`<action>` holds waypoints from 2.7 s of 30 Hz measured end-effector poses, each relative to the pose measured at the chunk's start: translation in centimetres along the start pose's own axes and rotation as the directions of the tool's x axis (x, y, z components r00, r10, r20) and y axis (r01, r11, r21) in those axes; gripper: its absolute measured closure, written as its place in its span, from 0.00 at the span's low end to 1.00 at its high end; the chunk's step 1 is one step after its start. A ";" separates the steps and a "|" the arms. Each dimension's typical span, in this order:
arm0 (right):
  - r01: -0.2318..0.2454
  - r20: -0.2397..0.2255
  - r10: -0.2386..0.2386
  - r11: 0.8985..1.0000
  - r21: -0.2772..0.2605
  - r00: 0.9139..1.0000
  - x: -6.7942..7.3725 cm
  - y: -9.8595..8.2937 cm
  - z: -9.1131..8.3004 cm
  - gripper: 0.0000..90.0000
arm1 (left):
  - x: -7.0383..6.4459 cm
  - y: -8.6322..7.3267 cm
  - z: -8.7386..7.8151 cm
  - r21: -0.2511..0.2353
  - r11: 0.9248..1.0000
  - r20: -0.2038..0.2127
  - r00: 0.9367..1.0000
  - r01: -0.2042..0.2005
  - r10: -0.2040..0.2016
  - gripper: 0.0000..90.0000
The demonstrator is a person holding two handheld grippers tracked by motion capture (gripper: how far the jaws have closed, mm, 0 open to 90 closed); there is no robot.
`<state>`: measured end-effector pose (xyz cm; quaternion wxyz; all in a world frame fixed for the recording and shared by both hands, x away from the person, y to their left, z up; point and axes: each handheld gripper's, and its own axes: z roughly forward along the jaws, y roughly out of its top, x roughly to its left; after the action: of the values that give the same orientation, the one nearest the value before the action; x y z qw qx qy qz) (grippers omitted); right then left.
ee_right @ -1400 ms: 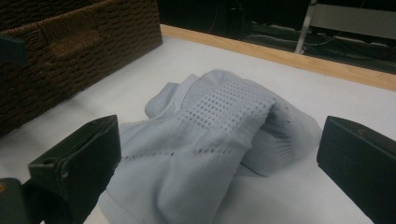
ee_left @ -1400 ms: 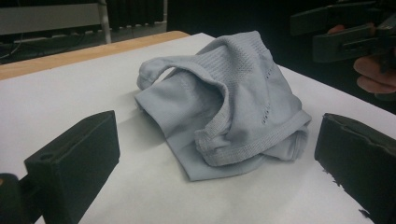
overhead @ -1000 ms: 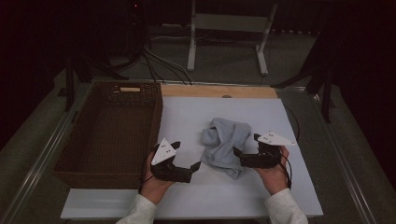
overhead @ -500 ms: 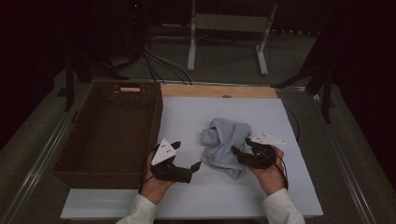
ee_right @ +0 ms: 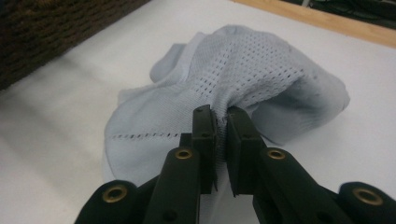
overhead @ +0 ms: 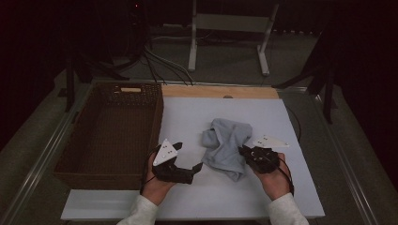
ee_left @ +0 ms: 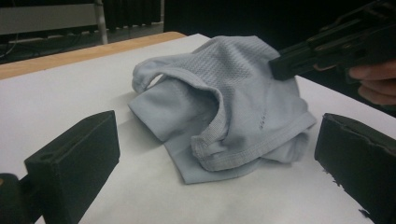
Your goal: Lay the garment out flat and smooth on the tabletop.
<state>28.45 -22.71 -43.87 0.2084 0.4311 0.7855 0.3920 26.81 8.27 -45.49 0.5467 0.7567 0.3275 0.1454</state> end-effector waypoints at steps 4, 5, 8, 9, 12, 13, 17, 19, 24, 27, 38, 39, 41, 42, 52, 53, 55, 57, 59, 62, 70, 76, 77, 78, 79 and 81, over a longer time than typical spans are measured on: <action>0.008 0.008 -0.008 1.000 -0.005 1.000 0.5 0.2 -0.9 0.93 | 0.0 0.1 -0.1 -0.003 1.000 0.000 1.000 0.001 -0.001 0.01; 0.010 0.012 -0.010 1.000 -0.006 1.000 0.5 0.2 -1.1 0.93 | 0.0 0.1 -0.1 -0.006 1.000 0.000 1.000 0.001 -0.001 0.01; 0.023 0.039 -0.023 1.000 -0.001 0.999 0.4 0.1 -1.6 0.93 | 0.1 0.1 -0.2 -0.008 1.000 -0.001 1.000 0.003 -0.003 0.01; 0.020 0.044 -0.020 1.000 -0.001 0.999 0.3 0.0 -1.8 0.93 | 0.1 0.2 -0.3 -0.009 1.000 -0.002 1.000 0.001 -0.001 0.01; 0.006 0.058 -0.006 1.000 -0.002 0.998 -0.3 -0.3 -2.3 0.93 | 0.1 0.2 -0.3 -0.012 1.000 -0.003 1.000 0.000 0.000 0.01; 0.001 0.061 -0.001 1.000 -0.002 0.998 -0.6 -0.5 -2.4 0.93 | 0.0 0.2 -0.3 -0.012 1.000 -0.004 1.000 0.000 0.000 0.01; -0.016 0.075 0.015 1.000 0.009 0.997 -1.4 -1.1 -2.5 0.93 | 0.0 0.3 -0.3 -0.013 1.000 -0.002 1.000 -0.002 0.001 0.01; -0.030 0.087 0.029 0.999 0.019 0.996 -2.0 -1.8 -2.3 0.92 | 0.0 0.3 -0.3 -0.013 1.000 -0.002 1.000 -0.001 0.001 0.01; -0.041 0.110 0.036 0.998 0.043 0.993 -2.6 -2.6 -2.2 0.92 | 0.0 0.3 -0.3 -0.014 1.000 -0.002 1.000 -0.001 0.001 0.01; -0.052 0.118 0.046 0.997 0.049 0.992 -2.8 -2.9 -2.2 0.91 | -0.1 0.3 -0.3 -0.013 1.000 -0.001 1.000 -0.003 0.003 0.01; -0.077 0.110 0.079 0.997 -0.019 0.991 -2.2 -2.2 -3.1 0.33 | -0.1 0.3 -0.3 -0.014 1.000 0.002 1.000 -0.003 0.003 0.01; -0.072 0.105 0.075 0.997 -0.031 0.992 -1.9 -2.1 -3.2 0.29 | -0.1 0.3 -0.3 -0.014 1.000 0.002 1.000 -0.003 0.003 0.01; -0.071 0.090 0.075 0.997 -0.040 0.993 -1.7 -2.0 -3.3 0.23 | -0.1 0.3 -0.3 -0.013 1.000 0.002 1.000 -0.004 0.004 0.01; -0.068 0.086 0.071 0.997 -0.045 0.994 -1.5 -1.9 -3.3 0.22 | -0.1 0.3 -0.3 -0.014 1.000 0.002 1.000 -0.004 0.004 0.01; 0.026 0.030 -0.025 0.998 -0.051 0.999 1.2 -1.5 -3.4 0.17 | -0.2 0.3 -0.3 -0.014 1.000 0.004 1.000 -0.004 0.004 0.01; 0.033 0.023 -0.032 0.998 -0.049 0.999 1.4 -1.5 -3.4 0.17 | -0.2 0.3 -0.3 -0.014 1.000 0.004 1.000 -0.004 0.004 0.01; 0.042 0.013 -0.042 0.998 -0.048 0.999 1.8 -1.5 -3.3 0.18 | -0.2 0.3 -0.3 -0.013 1.000 0.004 1.000 -0.004 0.004 0.01; 0.052 0.002 -0.052 0.998 -0.043 0.999 2.1 -1.5 -3.2 0.18 | -0.2 0.3 -0.3 -0.013 1.000 0.005 1.000 -0.004 0.004 0.01; 0.057 -0.008 -0.058 0.998 -0.038 0.998 2.4 -1.6 -3.1 0.18 | -0.2 0.3 -0.2 -0.013 1.000 0.007 1.000 -0.003 0.003 0.01; 0.066 -0.020 -0.067 0.997 -0.026 0.998 2.6 -1.8 -2.8 0.18 | -0.2 0.3 -0.2 -0.012 1.000 0.007 1.000 -0.003 0.003 0.01; 0.078 -0.033 -0.078 0.997 0.007 0.996 2.8 -2.5 -1.7 0.17 | -0.2 0.3 -0.3 -0.013 1.000 0.005 1.000 -0.002 0.002 0.01; 0.068 -0.018 -0.067 0.997 0.044 0.998 2.3 -3.2 -0.8 0.16 | -0.2 0.3 -0.3 -0.014 1.000 0.005 1.000 -0.005 0.005 0.01; 0.065 -0.018 -0.064 0.997 0.049 0.998 2.2 -3.3 -0.7 0.17 | -0.2 0.3 -0.3 -0.015 1.000 0.005 1.000 -0.005 0.005 0.01; 0.065 -0.016 -0.065 0.996 0.053 0.998 2.1 -3.4 -0.6 0.17 | -0.2 0.3 -0.3 -0.015 1.000 0.005 1.000 -0.005 0.005 0.01; 0.063 -0.015 -0.063 0.996 0.058 0.998 2.1 -3.4 -0.5 0.17 | -0.2 0.3 -0.3 -0.015 1.000 0.005 1.000 -0.005 0.005 0.01; 0.065 -0.010 -0.065 0.996 0.066 0.998 2.0 -3.5 -0.3 0.18 | -0.2 0.3 -0.3 -0.014 1.000 0.005 1.000 -0.005 0.005 0.01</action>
<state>25.37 -22.29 -46.48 0.2037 0.4104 0.8126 0.3603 26.55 8.29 -45.06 0.5526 0.7540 0.3231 0.1472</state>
